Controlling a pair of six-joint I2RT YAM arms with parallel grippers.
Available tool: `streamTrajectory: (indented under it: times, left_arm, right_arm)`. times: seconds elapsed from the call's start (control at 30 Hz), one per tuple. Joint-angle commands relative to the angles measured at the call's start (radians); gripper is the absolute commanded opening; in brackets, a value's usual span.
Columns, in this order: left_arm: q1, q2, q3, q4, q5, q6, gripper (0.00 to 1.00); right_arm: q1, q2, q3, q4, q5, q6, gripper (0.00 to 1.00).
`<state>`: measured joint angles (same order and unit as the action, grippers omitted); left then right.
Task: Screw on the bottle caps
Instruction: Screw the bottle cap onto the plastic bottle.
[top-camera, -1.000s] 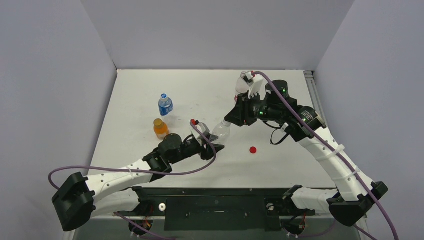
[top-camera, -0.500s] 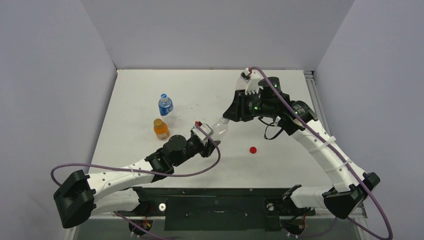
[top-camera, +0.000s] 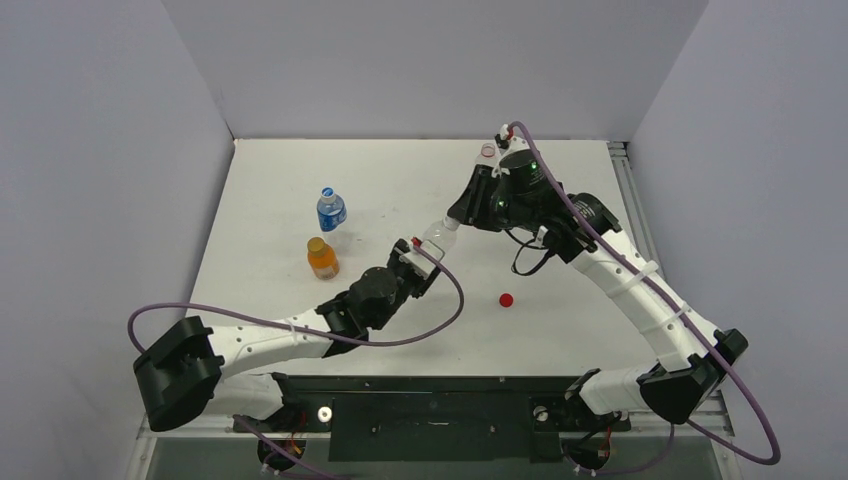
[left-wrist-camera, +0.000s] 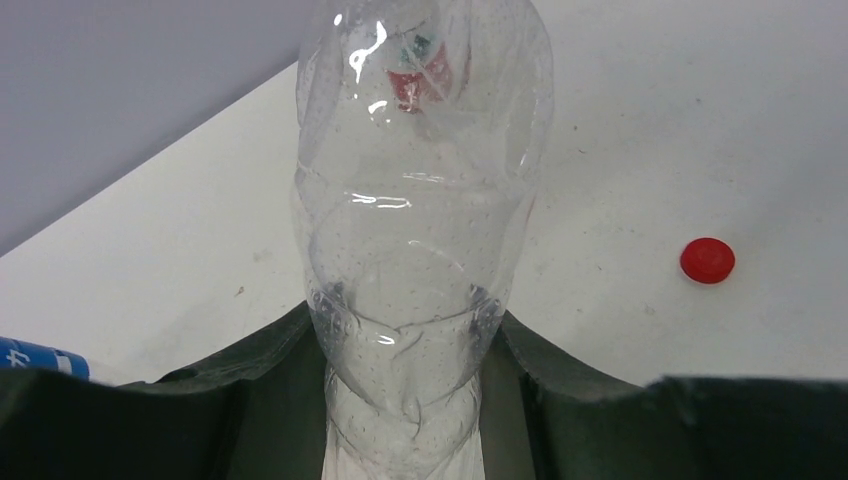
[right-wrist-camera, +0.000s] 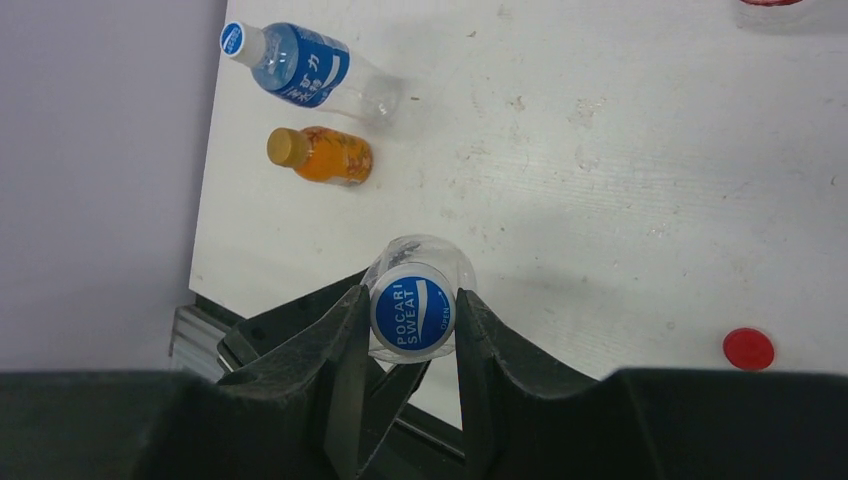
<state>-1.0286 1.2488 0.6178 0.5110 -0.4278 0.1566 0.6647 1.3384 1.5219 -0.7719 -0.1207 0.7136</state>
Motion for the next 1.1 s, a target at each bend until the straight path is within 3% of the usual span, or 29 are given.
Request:
streamTrajectory:
  times: [0.0,0.2,0.53,0.9,1.07]
  left_arm:
    - [0.004,0.024,0.106,0.273,-0.151,0.036,0.0]
    - [0.001,0.083,0.117,0.32,-0.194,0.07,0.0]
    - [-0.001,0.102,0.078,0.368,-0.181,0.076,0.0]
    - [-0.001,0.103,0.038,0.37,-0.125,0.077,0.0]
    - [-0.001,0.111,0.037,0.359,-0.116,0.052,0.0]
  right_arm:
    - [0.031,0.039,0.039,-0.14,0.06,0.109,0.02]
    - [0.043,0.079,0.11,-0.184,0.096,0.155,0.04]
    - [0.043,0.135,0.234,-0.274,0.095,0.126,0.22]
    - [0.042,0.147,0.274,-0.345,0.101,0.077,0.36]
    - [0.044,0.142,0.288,-0.353,0.11,0.068,0.48]
